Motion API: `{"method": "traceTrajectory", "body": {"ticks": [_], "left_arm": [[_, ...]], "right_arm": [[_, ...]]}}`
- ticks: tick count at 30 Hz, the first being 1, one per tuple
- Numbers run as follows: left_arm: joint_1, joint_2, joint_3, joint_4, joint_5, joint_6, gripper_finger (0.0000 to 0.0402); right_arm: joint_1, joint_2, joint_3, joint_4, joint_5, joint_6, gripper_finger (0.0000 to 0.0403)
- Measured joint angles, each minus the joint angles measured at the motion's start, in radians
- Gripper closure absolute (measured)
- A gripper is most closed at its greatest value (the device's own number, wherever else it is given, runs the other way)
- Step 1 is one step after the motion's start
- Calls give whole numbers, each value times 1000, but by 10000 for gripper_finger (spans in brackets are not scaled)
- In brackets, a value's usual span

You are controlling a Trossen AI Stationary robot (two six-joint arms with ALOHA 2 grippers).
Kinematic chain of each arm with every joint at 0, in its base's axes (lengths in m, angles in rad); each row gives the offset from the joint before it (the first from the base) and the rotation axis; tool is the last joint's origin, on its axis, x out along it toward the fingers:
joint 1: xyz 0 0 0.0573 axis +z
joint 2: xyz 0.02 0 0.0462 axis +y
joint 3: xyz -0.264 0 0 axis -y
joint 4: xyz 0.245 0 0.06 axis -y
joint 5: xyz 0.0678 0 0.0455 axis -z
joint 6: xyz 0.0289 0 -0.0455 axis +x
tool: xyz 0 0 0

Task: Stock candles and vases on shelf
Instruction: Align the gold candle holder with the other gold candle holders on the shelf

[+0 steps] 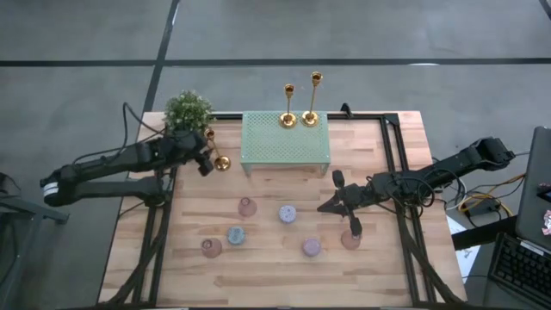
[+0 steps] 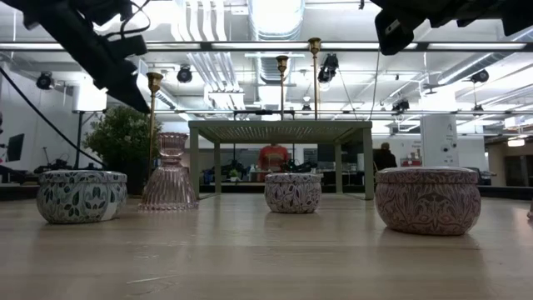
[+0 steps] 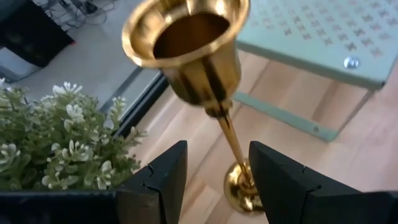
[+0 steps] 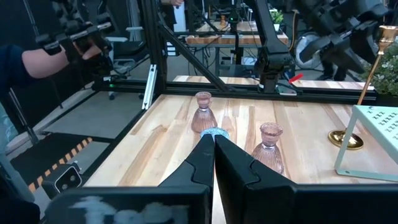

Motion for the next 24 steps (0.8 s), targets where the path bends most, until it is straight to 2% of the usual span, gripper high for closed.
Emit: {"method": "traceTrajectory", "body": {"ticks": [6, 19, 24], "left_arm": [[0, 2, -3, 82, -3, -53, 225], [3, 72, -3, 180, -88, -80, 225], [4, 80, -4, 187, -122, -63, 246]], "right_arm": [[0, 0, 0, 0, 0, 0, 394], [0, 0, 0, 0, 0, 0, 394], [0, 0, 0, 0, 0, 1, 394]]}}
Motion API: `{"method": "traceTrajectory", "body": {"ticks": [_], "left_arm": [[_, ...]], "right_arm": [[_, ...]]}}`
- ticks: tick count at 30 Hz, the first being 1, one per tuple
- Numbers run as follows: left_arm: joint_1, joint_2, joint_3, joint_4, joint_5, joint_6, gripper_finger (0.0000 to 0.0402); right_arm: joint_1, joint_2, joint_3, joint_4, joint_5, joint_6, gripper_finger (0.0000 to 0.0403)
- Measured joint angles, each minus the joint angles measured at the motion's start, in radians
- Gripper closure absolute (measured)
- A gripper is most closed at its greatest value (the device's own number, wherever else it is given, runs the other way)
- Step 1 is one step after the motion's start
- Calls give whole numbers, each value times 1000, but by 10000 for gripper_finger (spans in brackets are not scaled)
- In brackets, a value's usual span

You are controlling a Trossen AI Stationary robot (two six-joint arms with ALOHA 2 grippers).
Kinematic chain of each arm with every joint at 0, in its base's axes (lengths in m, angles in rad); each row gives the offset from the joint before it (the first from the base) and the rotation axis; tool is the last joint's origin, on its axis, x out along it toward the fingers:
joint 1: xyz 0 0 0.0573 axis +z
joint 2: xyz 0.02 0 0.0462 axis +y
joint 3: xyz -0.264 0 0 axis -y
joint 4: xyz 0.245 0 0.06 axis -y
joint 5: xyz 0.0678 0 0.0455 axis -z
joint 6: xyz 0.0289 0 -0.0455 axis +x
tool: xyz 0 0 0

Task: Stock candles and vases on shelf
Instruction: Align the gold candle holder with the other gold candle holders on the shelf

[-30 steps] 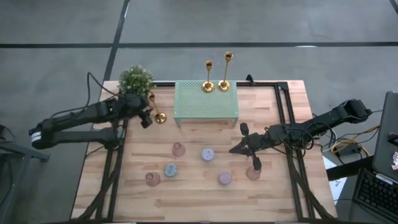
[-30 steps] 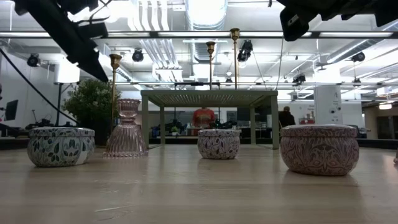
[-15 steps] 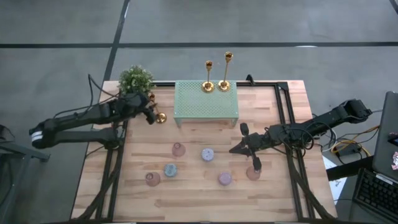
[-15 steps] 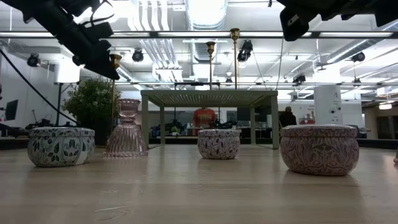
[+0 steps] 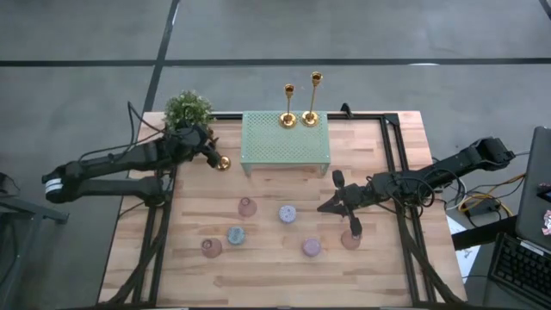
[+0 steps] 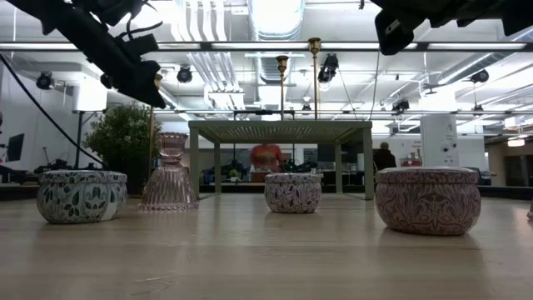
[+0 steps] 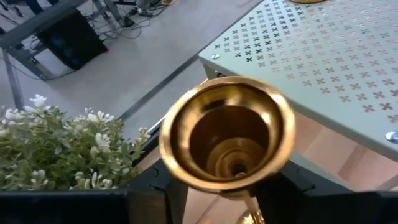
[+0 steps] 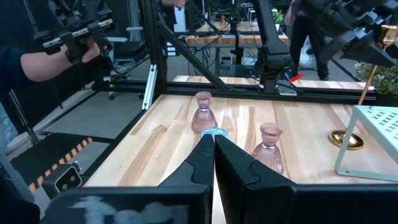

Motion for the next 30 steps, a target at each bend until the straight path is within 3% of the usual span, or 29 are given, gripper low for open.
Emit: {"method": "traceTrajectory", "body": {"ticks": [10, 30], "left_arm": [[0, 0, -1, 15, -5, 8, 367], [0, -21, 34, 132, 13, 11, 368]], "right_arm": [[0, 0, 0, 0, 0, 0, 394], [0, 0, -4, 0, 0, 3, 394]]}}
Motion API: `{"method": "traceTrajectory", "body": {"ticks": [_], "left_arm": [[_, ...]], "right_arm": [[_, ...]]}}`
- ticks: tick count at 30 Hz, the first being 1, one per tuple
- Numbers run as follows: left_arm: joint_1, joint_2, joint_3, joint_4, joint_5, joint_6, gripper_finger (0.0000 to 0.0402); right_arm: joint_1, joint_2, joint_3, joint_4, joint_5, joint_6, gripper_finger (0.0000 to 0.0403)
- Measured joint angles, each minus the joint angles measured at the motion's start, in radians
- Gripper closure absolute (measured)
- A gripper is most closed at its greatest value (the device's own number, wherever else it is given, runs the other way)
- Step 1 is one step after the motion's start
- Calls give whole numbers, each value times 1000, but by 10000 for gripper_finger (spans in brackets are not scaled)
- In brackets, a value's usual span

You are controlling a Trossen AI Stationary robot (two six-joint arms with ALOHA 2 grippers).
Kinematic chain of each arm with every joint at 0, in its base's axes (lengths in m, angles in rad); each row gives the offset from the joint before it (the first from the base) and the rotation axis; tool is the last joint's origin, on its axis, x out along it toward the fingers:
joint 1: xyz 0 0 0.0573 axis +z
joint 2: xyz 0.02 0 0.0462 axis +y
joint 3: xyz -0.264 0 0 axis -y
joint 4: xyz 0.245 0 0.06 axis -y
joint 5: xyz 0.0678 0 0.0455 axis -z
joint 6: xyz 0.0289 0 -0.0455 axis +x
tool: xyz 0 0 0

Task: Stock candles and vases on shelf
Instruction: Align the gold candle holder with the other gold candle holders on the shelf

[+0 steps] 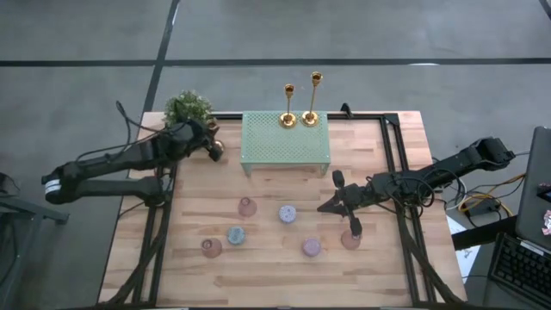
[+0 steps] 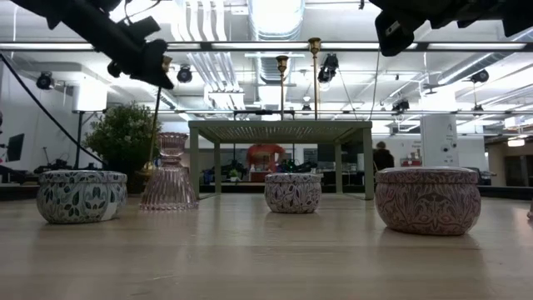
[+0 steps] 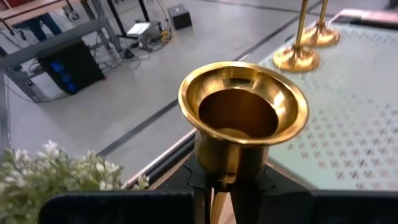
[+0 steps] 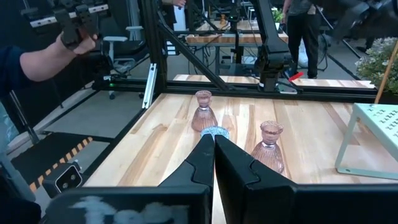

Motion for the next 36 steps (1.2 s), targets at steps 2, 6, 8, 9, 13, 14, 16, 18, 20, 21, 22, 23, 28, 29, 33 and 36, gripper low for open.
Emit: {"method": "traceTrajectory", "body": {"ticks": [2, 6, 8, 9, 13, 14, 16, 18, 20, 21, 22, 23, 28, 29, 33, 36], "left_arm": [[0, 0, 19, 0, 0, 0, 364], [0, 0, 68, 1, 0, 8, 367], [0, 0, 94, 0, 0, 20, 369], [0, 0, 107, -1, 0, 23, 369], [0, 6, 162, 0, -1, 38, 365], [0, 9, 176, -1, -1, 46, 365], [0, 14, 204, 1, 0, 50, 365], [0, 19, 231, 0, 10, 50, 367], [0, 27, 255, 11, 34, 51, 367], [0, 32, 265, 22, 50, 51, 367], [0, 39, 274, 32, 65, 51, 366], [0, 46, 284, 41, 82, 51, 366], [1, 95, 320, 90, 125, 51, 367], [1, 109, 328, 100, 135, 51, 367], [1, 169, 361, 142, 171, 57, 366], [6, 218, 386, 160, 192, 57, 366]], "right_arm": [[0, 0, 0, 0, 0, 0, 394], [0, 0, 0, 0, 0, -1, 394], [0, 0, 0, 0, 0, -1, 394], [0, 0, 0, 0, 0, -1, 394], [0, 0, 0, 1, 0, -1, 394], [0, 0, 0, 0, 0, -1, 394], [0, 0, 0, 1, 0, -1, 394], [0, 0, 0, 1, 0, -1, 394], [0, 0, 0, 1, 0, -4, 394], [0, 0, 0, 1, 0, -5, 394], [0, 0, 0, 1, 0, -5, 394], [0, 0, 0, 1, 0, -5, 394], [0, 0, 0, 1, 0, -5, 394], [0, 0, 0, 1, 0, -5, 394], [0, 0, 0, 1, 0, -5, 394], [0, 0, 0, 1, 0, -4, 394]]}}
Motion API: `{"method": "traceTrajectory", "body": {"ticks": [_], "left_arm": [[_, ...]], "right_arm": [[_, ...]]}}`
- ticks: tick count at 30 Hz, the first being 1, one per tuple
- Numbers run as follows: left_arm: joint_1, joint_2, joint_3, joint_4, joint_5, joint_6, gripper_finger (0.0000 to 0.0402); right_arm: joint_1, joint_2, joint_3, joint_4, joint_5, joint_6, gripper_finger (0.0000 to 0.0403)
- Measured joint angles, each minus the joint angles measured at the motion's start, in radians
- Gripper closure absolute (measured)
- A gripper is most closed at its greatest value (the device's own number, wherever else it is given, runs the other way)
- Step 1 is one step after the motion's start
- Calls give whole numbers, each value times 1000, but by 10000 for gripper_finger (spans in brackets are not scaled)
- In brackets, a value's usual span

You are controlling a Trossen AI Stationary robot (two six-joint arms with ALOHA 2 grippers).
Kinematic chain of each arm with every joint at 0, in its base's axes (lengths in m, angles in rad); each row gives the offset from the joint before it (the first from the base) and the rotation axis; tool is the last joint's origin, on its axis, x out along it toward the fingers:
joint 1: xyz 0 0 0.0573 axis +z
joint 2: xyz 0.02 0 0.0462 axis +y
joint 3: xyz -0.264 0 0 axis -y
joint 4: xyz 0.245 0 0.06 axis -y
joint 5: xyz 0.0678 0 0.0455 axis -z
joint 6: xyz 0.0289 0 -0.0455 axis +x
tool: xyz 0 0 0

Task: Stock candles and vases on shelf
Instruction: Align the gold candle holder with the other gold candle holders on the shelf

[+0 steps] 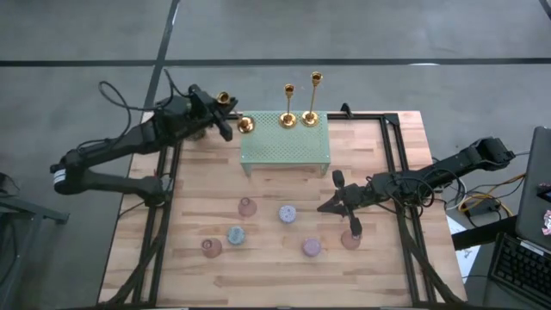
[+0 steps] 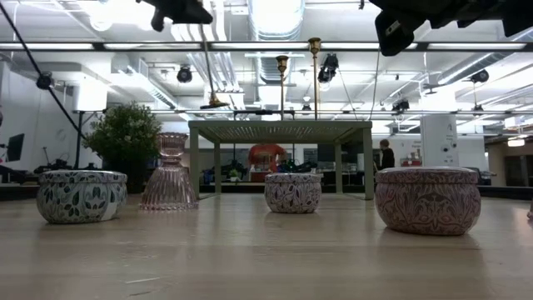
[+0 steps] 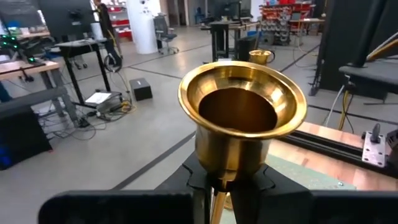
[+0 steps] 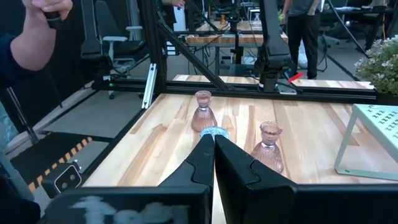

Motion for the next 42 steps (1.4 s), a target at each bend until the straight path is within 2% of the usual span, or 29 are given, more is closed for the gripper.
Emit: {"method": "traceTrajectory", "body": {"ticks": [5, 11, 21, 30, 42], "left_arm": [[19, 80, 42, 11, 27, 0, 366], [55, 162, 74, 58, 106, -27, 365], [121, 302, 155, 65, 160, -60, 365], [191, 384, 235, -20, 171, -109, 365], [204, 443, 332, -117, 208, -113, 365]], "right_arm": [[0, 0, 0, 0, 0, 1, 394], [0, 0, 0, 0, 0, 0, 394], [0, 0, -2, -1, 0, 1, 394], [0, 0, -3, -1, 0, 0, 394], [0, 0, -8, -1, 0, 0, 394]]}}
